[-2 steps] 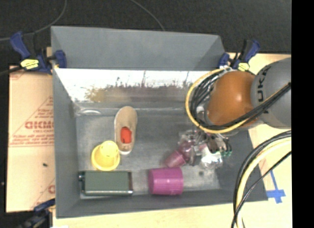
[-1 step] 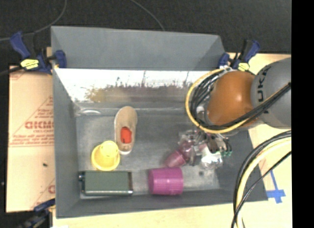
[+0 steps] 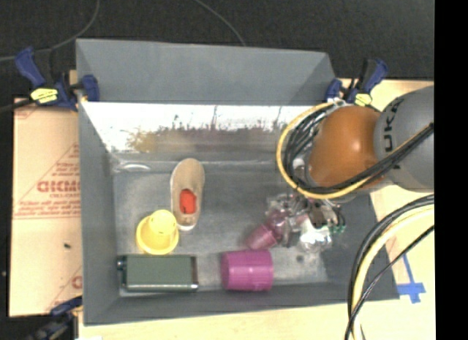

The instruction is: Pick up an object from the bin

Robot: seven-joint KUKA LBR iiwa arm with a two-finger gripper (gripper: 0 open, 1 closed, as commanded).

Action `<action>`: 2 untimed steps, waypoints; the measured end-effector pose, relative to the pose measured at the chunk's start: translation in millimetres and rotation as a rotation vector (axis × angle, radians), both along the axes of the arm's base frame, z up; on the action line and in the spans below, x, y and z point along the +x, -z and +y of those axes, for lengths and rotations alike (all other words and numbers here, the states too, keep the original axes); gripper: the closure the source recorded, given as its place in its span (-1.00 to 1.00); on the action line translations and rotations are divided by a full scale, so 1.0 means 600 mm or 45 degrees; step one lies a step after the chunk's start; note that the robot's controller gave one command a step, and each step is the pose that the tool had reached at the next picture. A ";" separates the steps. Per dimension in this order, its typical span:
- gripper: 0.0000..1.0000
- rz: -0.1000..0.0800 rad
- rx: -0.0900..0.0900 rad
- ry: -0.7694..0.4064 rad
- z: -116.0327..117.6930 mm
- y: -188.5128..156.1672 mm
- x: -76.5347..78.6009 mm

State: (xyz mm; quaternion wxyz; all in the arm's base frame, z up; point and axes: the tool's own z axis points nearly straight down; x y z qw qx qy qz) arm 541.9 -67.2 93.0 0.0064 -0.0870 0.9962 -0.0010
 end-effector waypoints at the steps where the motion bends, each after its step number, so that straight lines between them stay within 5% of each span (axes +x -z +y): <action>1: 1.00 0.000 0.000 0.000 0.000 0.000 0.000; 2: 1.00 -0.002 -0.001 -0.071 0.053 -0.069 -0.031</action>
Offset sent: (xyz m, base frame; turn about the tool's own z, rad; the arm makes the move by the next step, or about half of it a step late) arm -0.0190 0.0326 0.0409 -0.0520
